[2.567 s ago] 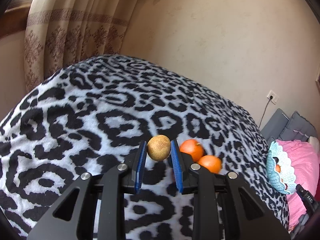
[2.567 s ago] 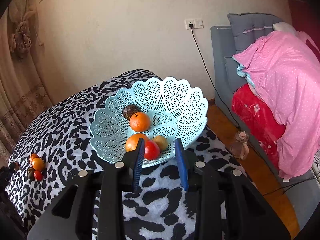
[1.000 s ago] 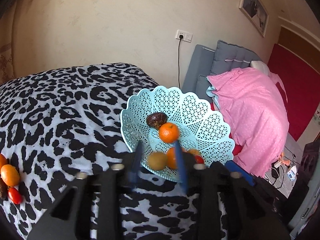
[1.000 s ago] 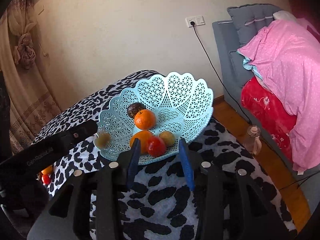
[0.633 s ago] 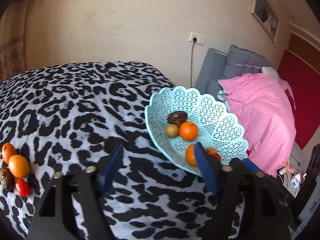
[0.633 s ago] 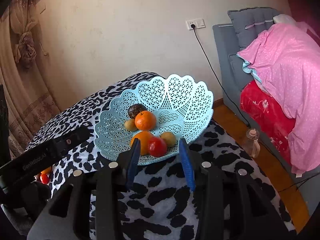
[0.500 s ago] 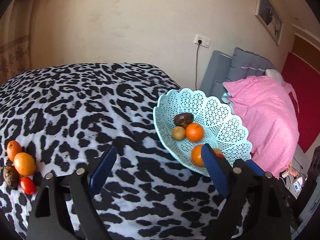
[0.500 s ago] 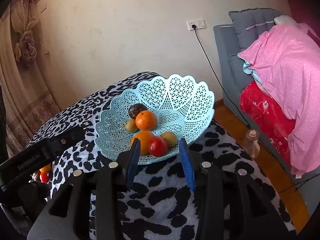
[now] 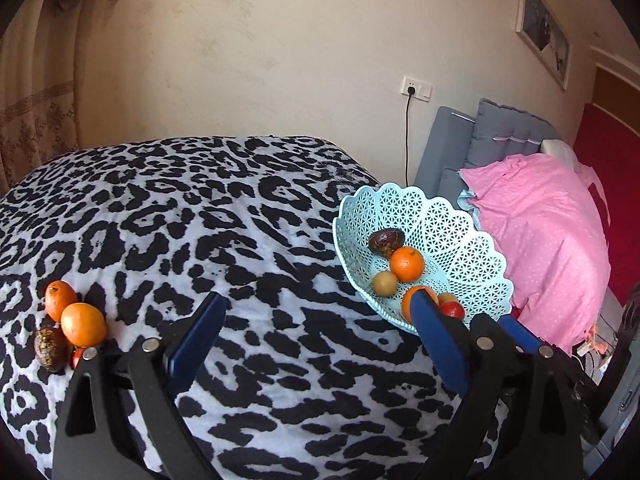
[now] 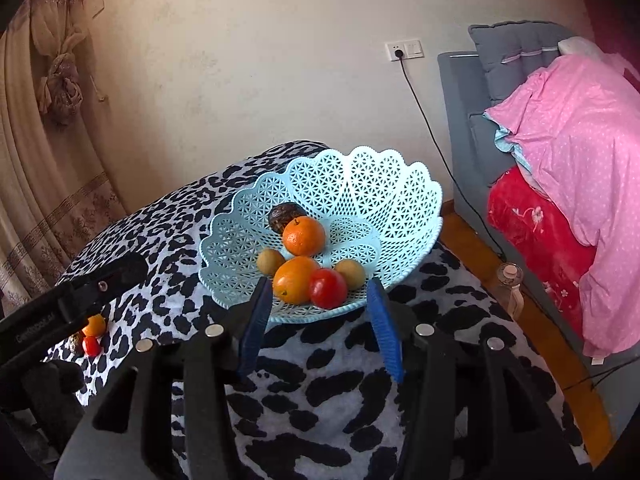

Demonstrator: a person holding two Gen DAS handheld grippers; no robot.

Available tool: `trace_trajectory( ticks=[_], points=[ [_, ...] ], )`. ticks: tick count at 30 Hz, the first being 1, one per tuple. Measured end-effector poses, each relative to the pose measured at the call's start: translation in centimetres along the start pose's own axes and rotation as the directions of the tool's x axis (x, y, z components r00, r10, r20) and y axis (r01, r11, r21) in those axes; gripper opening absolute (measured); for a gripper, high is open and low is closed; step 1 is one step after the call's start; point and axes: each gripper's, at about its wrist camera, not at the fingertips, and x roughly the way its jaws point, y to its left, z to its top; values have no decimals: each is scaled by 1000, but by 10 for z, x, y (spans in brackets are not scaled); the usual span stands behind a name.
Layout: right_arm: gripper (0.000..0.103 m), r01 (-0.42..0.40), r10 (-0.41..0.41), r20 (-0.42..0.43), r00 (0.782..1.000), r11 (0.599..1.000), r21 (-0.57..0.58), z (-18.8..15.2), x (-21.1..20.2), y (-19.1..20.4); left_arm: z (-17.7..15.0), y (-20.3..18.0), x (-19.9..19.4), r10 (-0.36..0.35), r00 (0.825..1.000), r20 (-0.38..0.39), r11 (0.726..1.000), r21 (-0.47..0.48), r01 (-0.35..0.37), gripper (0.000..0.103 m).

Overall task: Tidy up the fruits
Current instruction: 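Move both open tools back from the basket toward the fruit pile, then grasp the brown round fruit with the left tool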

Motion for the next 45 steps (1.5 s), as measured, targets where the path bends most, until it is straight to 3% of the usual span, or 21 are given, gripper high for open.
trace_trajectory(
  ticks=[20, 35, 45],
  points=[
    [54, 8, -5, 41, 999, 998, -56, -3, -9, 11, -20, 61, -37, 96, 995, 17, 990, -109, -94, 93],
    [54, 6, -1, 41, 999, 995, -102, -7, -12, 19, -34, 155, -53, 256, 967, -13, 943, -217, -253, 93],
    [54, 14, -10, 35, 999, 994, -106, -8, -9, 20, -46, 190, -35, 286, 950, -125, 921, -239, -309, 58]
  ],
)
